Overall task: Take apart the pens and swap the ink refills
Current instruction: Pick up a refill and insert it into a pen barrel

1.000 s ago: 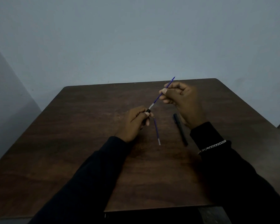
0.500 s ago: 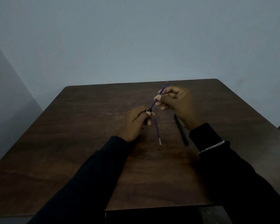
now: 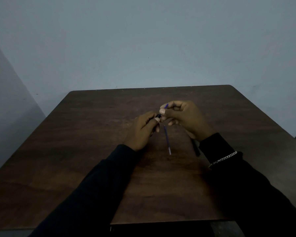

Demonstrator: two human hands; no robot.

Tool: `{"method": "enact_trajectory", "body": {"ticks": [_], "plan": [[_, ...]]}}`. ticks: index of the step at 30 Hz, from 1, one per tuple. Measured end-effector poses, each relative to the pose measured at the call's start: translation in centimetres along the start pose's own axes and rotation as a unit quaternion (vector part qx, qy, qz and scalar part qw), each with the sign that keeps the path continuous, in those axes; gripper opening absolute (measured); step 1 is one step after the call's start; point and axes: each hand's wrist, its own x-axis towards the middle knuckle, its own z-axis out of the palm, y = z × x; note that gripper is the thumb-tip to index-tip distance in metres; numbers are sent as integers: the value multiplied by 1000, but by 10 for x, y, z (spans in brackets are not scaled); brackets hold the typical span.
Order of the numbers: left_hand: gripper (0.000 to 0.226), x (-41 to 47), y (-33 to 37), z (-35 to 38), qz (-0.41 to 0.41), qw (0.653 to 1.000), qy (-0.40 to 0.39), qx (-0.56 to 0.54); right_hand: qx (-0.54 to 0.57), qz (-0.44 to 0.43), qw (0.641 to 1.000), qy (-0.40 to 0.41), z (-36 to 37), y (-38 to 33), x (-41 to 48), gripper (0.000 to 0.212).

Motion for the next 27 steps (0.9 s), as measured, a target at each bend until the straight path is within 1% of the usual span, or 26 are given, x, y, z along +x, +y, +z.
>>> {"method": "enact_trajectory", "body": {"ticks": [5, 12, 15, 17, 19, 20, 22, 23, 24, 27], "plan": [[33, 1, -2, 0, 8, 1000, -3, 10, -11, -1, 1000, 6, -2, 0, 0, 11], [27, 1, -5, -1, 9, 1000, -3, 17, -35, 2, 999, -24, -3, 3, 1, 3], [26, 1, -2, 0, 8, 1000, -3, 2, -67, 36, 996, -50, -17, -5, 1, 19], [25, 0, -1, 1, 10, 1000, -5, -10, -119, 68, 990, -37, -34, -11, 1, 24], [25, -1, 0, 2, 4, 1000, -5, -14, -218, 84, 972, 14, -56, -14, 2, 21], [25, -1, 0, 2, 1, 1000, -6, -13, -281, 91, 954, 42, -68, -14, 2, 17], [25, -1, 0, 3, -1, 1000, -7, -11, -395, 117, 907, 87, -90, -11, 2, 12], [26, -1, 0, 3, 0, 1000, -9, -10, -427, 139, 888, 100, -99, -9, 2, 13], [26, -1, 0, 4, 3, 1000, -10, -9, -441, 166, 876, 105, -105, -7, 2, 15], [26, -1, 0, 4, 3, 1000, -11, -8, -447, 230, 857, 113, -109, -4, 1, 14]]}}
